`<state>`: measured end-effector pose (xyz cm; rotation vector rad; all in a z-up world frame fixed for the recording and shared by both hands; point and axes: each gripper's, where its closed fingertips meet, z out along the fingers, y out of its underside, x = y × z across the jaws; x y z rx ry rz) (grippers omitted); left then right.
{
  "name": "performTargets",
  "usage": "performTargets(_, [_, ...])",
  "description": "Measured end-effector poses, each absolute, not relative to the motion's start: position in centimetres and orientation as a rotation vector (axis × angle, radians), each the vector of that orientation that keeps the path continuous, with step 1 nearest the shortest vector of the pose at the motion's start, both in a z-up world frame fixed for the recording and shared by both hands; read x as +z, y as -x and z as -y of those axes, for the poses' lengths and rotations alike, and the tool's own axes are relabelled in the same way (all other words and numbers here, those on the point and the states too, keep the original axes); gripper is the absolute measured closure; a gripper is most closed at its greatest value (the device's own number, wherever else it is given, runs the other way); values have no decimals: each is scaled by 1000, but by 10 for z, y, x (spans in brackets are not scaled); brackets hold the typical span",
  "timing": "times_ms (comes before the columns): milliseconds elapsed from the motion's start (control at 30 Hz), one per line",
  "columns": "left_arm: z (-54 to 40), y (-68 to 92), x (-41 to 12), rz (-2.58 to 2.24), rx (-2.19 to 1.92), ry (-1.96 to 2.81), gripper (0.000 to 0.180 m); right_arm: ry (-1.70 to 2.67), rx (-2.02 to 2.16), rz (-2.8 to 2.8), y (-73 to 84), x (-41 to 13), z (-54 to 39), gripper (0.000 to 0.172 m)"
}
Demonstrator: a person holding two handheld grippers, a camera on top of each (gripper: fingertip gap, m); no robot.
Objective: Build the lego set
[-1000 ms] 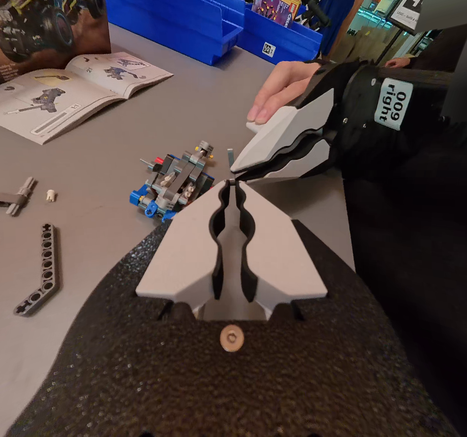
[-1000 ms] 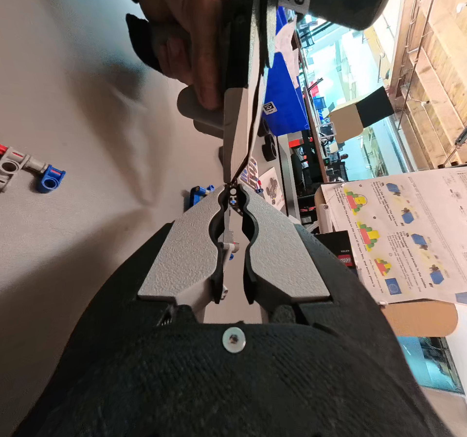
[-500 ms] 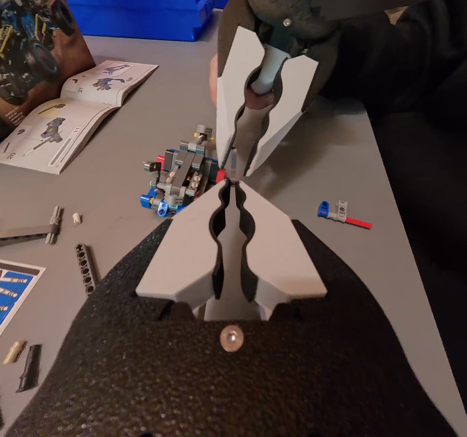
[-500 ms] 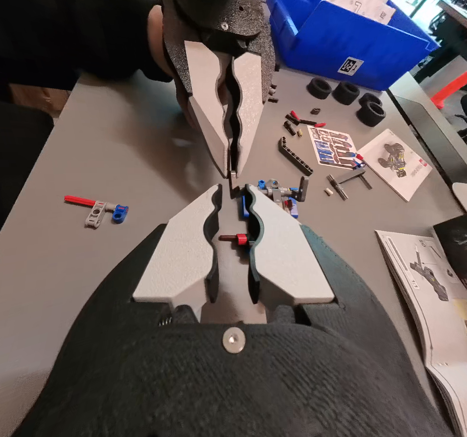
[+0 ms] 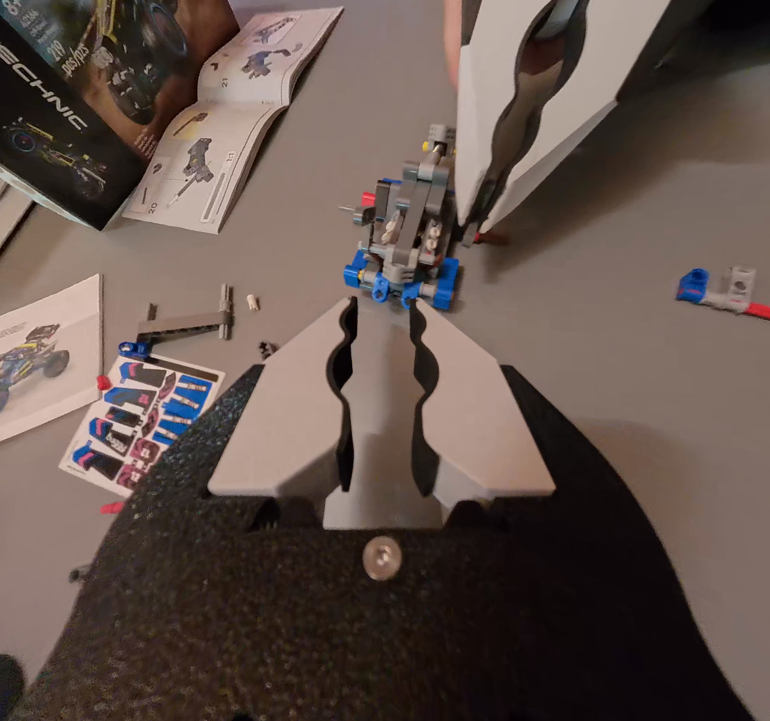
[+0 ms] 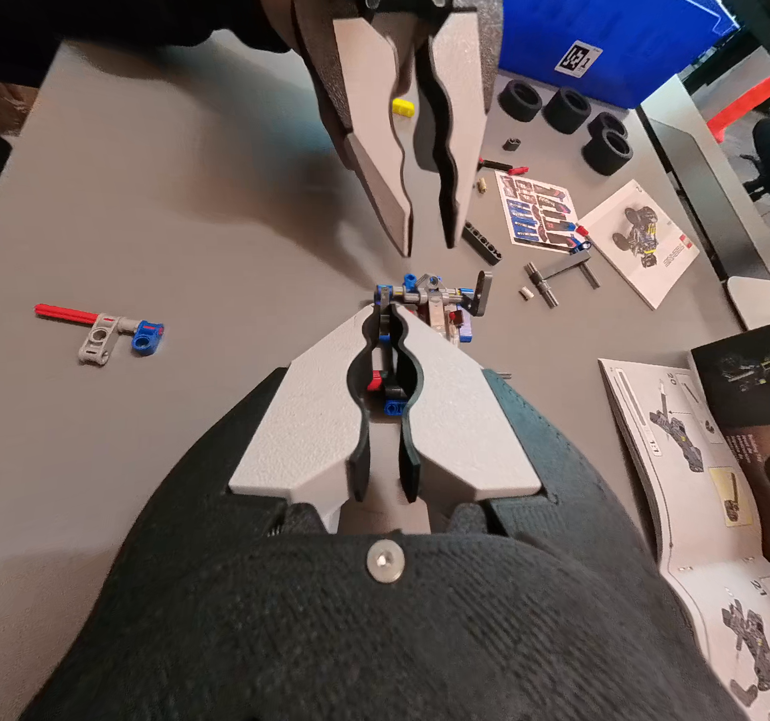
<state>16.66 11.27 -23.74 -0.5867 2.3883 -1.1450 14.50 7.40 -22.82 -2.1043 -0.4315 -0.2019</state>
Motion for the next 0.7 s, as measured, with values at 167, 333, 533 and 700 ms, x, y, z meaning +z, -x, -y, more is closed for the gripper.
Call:
performTargets(167, [-99,-172,-242,-2468,-1177,473,158,2103,-185,426,-145,-229,-75,172])
performTargets(333, [-92,-174,-246,-2525,-1218,426,156,2101,-181,415,-148,-230,-73,172])
performTargets(533, [-85,-176,-251,-2561,-1181,359,164,2113,-195,392,-153,-233,-73,172])
performTargets(700, [-84,-178,-252,-2558,-1172,393,168,2117,-271,374,-161,-232,-75,172])
